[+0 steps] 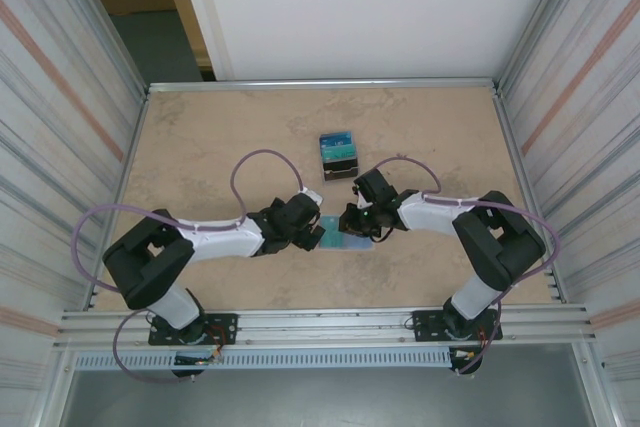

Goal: Take the credit cards out of the card holder

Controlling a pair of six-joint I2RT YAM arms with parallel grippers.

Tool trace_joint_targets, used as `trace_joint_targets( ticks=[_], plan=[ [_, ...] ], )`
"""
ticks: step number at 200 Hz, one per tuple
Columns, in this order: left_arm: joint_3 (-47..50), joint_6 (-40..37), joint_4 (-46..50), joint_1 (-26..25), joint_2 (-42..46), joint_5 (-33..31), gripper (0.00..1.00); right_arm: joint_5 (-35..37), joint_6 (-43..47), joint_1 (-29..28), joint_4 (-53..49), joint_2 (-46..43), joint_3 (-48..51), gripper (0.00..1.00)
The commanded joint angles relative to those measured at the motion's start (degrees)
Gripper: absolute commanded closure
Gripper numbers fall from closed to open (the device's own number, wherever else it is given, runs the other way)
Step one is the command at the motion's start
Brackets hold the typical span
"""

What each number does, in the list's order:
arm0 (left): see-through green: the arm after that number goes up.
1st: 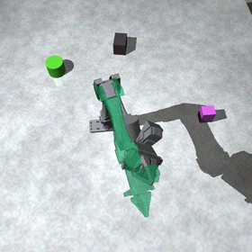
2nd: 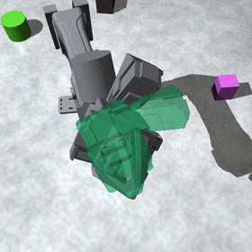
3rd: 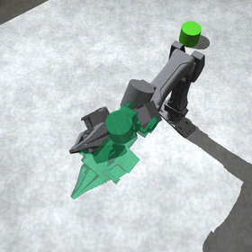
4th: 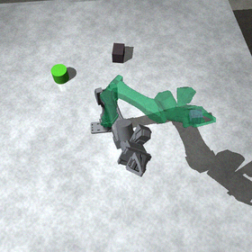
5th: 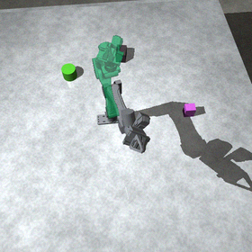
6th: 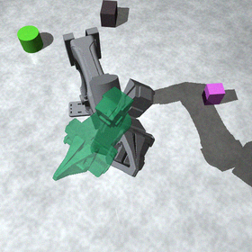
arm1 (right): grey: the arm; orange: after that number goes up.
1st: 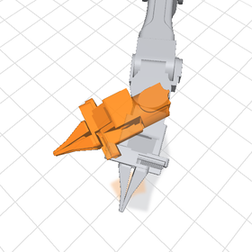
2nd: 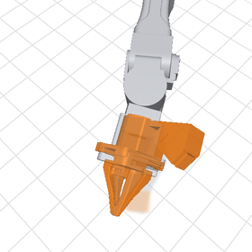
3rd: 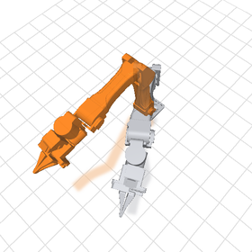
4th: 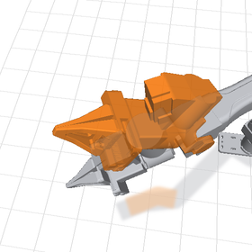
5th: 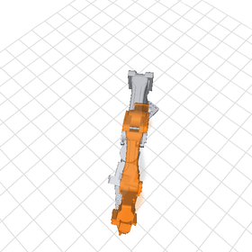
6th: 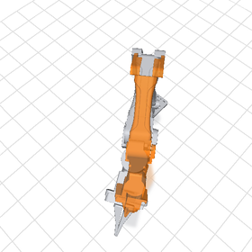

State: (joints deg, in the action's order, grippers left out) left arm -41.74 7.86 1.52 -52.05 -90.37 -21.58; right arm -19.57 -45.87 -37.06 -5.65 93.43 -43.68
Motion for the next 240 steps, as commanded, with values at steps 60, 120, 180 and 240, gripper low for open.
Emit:
trace_joint_targets(
  ticks=[60,120,180,240],
  plan=[
    [-1.72,-1.18,2.69,-0.16,-1.70,-2.10,0.01,-6.07,-0.71,1.69,6.64,-0.95,2.47,0.86],
    [-2.81,-1.34,3.83,-0.17,-2.09,-2.75,0.01,-3.91,-0.60,2.23,3.25,-1.75,2.80,0.83],
    [-3.58,-1.71,4.33,-0.09,-2.88,-2.93,0.01,-4.37,-1.61,1.41,5.55,0.63,2.89,0.82],
    [-3.57,-1.90,4.66,-0.12,-3.23,-3.13,0.01,-4.85,-2.29,1.21,7.17,2.02,3.03,0.82]
  ],
)
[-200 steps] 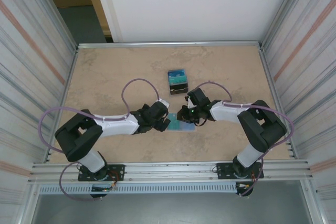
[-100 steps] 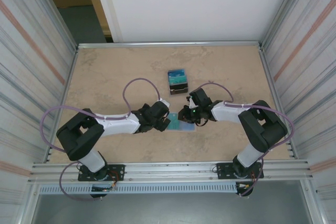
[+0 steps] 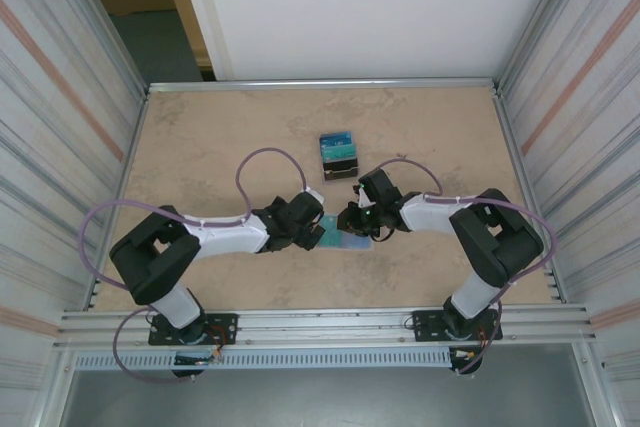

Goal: Take the credit cards out of the card holder

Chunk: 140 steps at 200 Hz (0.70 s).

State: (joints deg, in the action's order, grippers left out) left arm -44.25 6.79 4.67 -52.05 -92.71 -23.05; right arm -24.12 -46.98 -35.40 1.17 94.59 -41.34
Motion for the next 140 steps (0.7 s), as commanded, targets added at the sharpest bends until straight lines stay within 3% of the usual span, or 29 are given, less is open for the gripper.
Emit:
trace_joint_targets(
  ticks=[1,37,78,140],
  plan=[
    [-1.04,-0.82,1.50,-0.18,-0.90,-1.70,0.01,-0.31,-1.22,-0.46,0.29,0.91,0.67,0.82],
    [-0.93,-0.80,1.75,-0.15,-0.90,-1.65,0.01,-1.17,-1.88,-0.38,1.56,0.86,1.03,0.81],
    [-0.86,-0.85,2.07,-0.16,-1.11,-1.78,0.01,-7.63,-4.28,-0.09,12.73,0.44,3.79,0.84],
    [-0.67,-0.80,2.30,-0.15,-0.80,-2.02,0.01,-9.98,-5.78,1.36,18.18,-0.94,6.95,0.91]
  ],
)
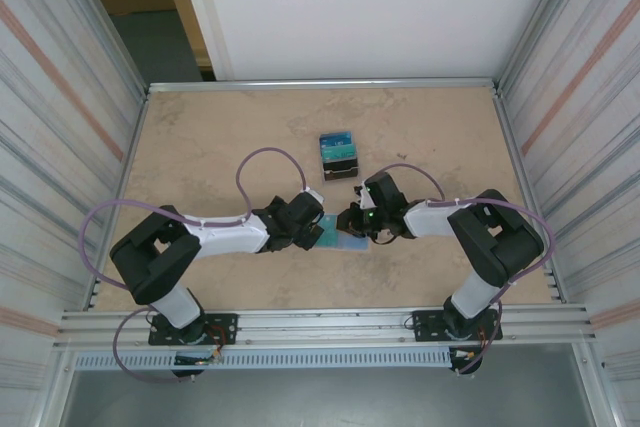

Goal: Take the credit cards out of the card holder

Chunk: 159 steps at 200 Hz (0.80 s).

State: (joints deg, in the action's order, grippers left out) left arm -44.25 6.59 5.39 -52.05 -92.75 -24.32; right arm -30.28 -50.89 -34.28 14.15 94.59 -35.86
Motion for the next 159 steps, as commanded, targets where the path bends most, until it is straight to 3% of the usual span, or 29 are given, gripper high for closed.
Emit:
trace_joint_targets(
  ticks=[1,66,159],
  plan=[
    [-0.71,-0.61,1.57,-0.20,-0.76,-0.79,0.01,-3.86,-1.90,0.30,5.24,-0.96,1.52,0.91],
    [-0.84,-0.56,2.19,-0.11,-0.83,-1.00,0.01,-3.69,-2.37,1.30,6.51,-0.67,2.85,0.96],
    [-1.47,-1.57,2.58,-0.19,-1.73,-1.63,0.01,-3.95,-0.58,3.81,4.47,-1.73,3.86,0.89]
  ],
)
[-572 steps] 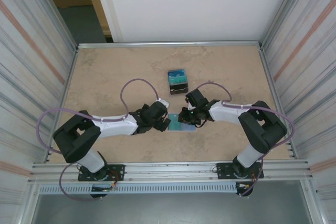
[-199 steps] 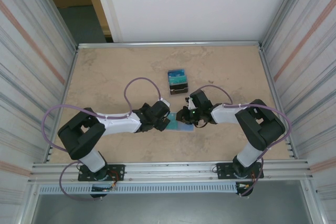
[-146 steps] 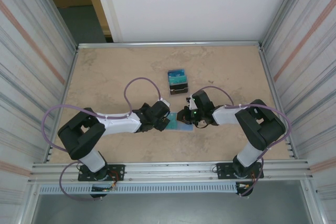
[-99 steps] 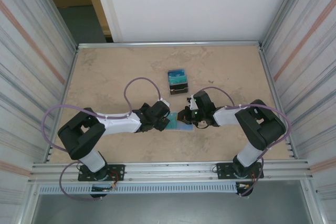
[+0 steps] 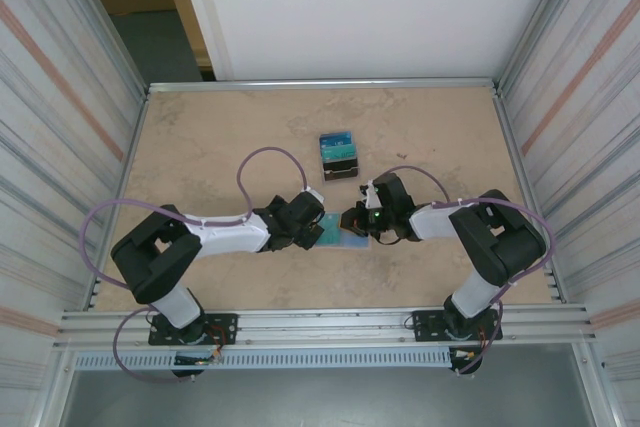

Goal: Take the credit cards out of the card holder

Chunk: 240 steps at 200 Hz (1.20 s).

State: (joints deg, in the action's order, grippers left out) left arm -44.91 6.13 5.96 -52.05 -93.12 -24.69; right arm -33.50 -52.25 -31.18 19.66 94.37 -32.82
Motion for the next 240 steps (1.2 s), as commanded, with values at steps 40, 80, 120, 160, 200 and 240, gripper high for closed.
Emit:
trace_joint_targets(
  ticks=[40,80,120,160,200,240],
  plan=[
    [-1.16,-1.11,2.30,-0.10,-1.61,-1.30,0.01,-2.53,-0.64,0.77,1.95,-1.30,0.99,0.89],
    [-1.24,-1.03,2.38,-0.10,-1.87,-1.04,0.01,-3.77,-2.66,0.79,4.94,-0.88,1.52,0.86],
    [-1.34,-0.99,2.42,-0.19,-1.80,-0.83,0.01,-3.82,-3.10,0.77,5.82,-0.76,1.97,0.88],
    [-1.33,-0.77,2.61,-0.13,-1.62,-0.80,0.01,-3.51,-3.03,1.01,5.81,-0.53,2.35,0.97],
    [-1.47,-0.84,2.66,-0.09,-1.58,-0.61,0.01,-3.33,-1.85,2.33,3.80,-0.96,2.28,0.98],
    [-1.60,-1.20,2.66,-0.15,-1.54,-0.63,0.01,-2.54,2.18,3.27,-3.51,-2.15,0.19,0.98]
  ],
)
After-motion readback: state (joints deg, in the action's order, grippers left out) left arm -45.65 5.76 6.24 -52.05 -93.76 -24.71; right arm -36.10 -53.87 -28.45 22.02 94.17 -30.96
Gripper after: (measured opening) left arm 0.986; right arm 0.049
